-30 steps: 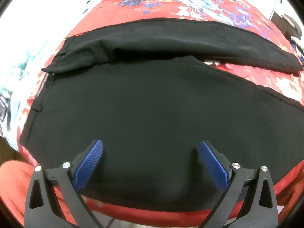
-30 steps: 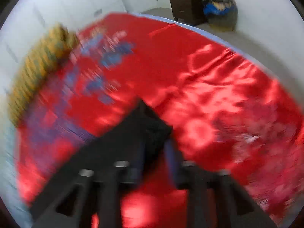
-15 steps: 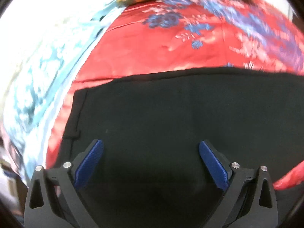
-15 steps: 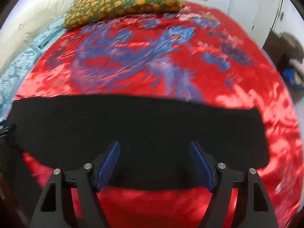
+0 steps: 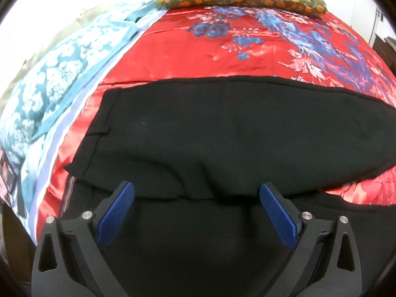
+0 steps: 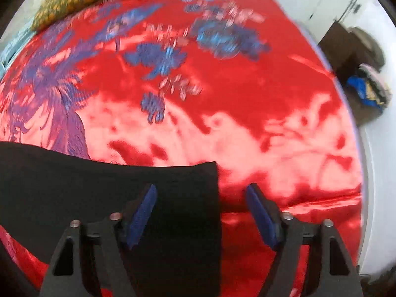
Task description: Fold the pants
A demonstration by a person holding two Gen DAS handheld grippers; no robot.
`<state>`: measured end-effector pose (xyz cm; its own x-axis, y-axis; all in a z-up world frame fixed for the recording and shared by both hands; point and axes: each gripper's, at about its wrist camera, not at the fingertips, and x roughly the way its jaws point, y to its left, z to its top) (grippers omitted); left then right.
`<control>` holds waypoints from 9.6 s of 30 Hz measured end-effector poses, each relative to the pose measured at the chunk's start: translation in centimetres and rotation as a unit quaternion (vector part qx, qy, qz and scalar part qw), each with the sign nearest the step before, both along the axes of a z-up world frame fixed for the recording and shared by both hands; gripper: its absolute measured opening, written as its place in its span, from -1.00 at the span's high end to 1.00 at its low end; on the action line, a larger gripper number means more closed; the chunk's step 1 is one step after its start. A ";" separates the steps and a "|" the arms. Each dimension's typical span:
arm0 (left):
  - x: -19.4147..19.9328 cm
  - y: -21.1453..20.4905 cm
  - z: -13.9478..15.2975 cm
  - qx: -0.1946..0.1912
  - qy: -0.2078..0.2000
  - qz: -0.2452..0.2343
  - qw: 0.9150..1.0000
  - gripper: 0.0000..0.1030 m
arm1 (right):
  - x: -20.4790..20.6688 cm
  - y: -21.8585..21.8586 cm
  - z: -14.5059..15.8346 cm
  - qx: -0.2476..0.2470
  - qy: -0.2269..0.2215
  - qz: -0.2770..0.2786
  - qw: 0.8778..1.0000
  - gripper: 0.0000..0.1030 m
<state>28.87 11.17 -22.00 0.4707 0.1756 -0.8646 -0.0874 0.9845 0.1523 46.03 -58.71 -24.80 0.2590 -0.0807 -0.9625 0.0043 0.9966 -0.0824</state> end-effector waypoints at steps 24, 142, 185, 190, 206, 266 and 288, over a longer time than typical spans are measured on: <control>2.1 0.4 -2.0 0.032 0.000 0.053 0.998 -0.97 | -12.4 15.7 10.8 0.017 -0.218 -0.012 0.976 -0.80; -1.1 4.5 -5.6 -0.057 -0.095 0.038 0.993 -0.99 | 5.1 -2.6 0.5 0.117 -0.113 -0.123 0.979 0.91; -6.8 3.0 -4.3 -0.074 -0.040 -0.019 0.996 -0.99 | -36.2 31.8 0.7 0.238 -0.179 -0.044 0.954 -0.62; -6.9 2.7 -4.4 -0.067 -0.048 -0.018 0.996 -0.99 | -37.6 25.9 1.1 0.253 -0.213 -0.146 0.932 -0.61; -7.1 2.2 -4.4 -0.055 -0.050 -0.014 0.997 -0.99 | -38.5 14.7 -0.3 0.307 -0.223 -0.333 0.863 0.73; -10.1 4.1 13.0 -0.322 -0.145 0.034 0.935 0.93 | -34.5 7.3 15.7 0.237 -0.265 -0.132 0.925 0.76; -16.0 -1.4 3.4 -0.274 -0.025 0.031 0.961 0.94 | -37.4 1.3 6.1 0.159 -0.175 -0.184 0.954 0.77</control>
